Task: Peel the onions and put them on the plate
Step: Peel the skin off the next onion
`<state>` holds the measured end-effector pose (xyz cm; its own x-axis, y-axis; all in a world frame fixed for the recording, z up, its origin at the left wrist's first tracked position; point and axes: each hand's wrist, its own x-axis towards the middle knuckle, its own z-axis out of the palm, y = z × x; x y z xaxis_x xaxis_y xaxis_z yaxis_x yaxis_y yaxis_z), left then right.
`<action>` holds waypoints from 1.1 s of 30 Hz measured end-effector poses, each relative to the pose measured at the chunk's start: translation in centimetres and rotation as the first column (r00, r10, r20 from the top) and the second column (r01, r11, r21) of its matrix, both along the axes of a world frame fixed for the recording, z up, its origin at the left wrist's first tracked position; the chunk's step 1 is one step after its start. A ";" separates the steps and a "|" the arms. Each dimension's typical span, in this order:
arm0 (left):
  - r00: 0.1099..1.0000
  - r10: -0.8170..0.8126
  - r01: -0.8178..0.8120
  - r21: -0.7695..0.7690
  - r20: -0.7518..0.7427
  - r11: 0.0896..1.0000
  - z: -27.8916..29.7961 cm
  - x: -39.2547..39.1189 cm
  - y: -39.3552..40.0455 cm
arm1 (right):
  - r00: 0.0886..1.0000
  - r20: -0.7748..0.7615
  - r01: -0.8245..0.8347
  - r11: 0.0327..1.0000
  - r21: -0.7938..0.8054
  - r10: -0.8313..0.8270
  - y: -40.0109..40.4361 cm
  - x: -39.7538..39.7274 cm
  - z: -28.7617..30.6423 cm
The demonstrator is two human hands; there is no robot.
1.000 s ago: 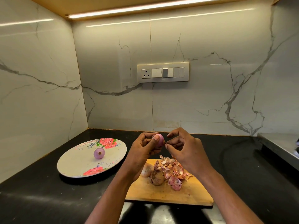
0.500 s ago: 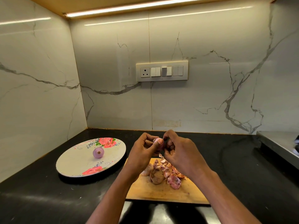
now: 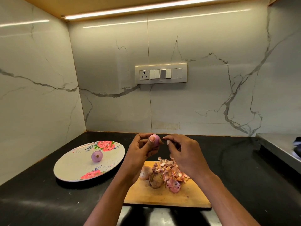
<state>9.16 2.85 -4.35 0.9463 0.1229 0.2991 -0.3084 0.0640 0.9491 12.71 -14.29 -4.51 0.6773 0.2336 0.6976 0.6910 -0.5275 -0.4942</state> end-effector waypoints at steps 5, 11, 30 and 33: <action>0.998 -0.068 0.066 -0.083 -0.018 0.994 0.2 0.0 0.0 | 0.980 -0.178 -0.048 0.980 0.191 0.083 0.0 0.0 0.6; 0.989 -0.143 0.143 -0.020 -0.037 0.990 0.0 0.2 -0.2 | 0.928 -0.302 -0.055 0.884 0.465 0.217 -0.2 0.2 0.6; 0.994 0.035 -0.052 0.169 0.103 0.984 -0.1 0.1 -0.3 | 0.857 -0.356 -0.098 0.797 0.596 0.372 -0.2 -0.2 1.0; 0.989 0.025 -0.053 0.191 0.147 0.980 -0.1 0.0 -0.3 | 0.839 -0.380 -0.104 0.801 0.590 0.388 -0.4 -0.2 0.9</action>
<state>9.15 2.59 -4.49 0.8873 0.0856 0.4532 -0.4408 -0.1313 0.8879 12.50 -14.67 -3.57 0.9165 0.1325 0.3775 0.3711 0.0711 -0.9259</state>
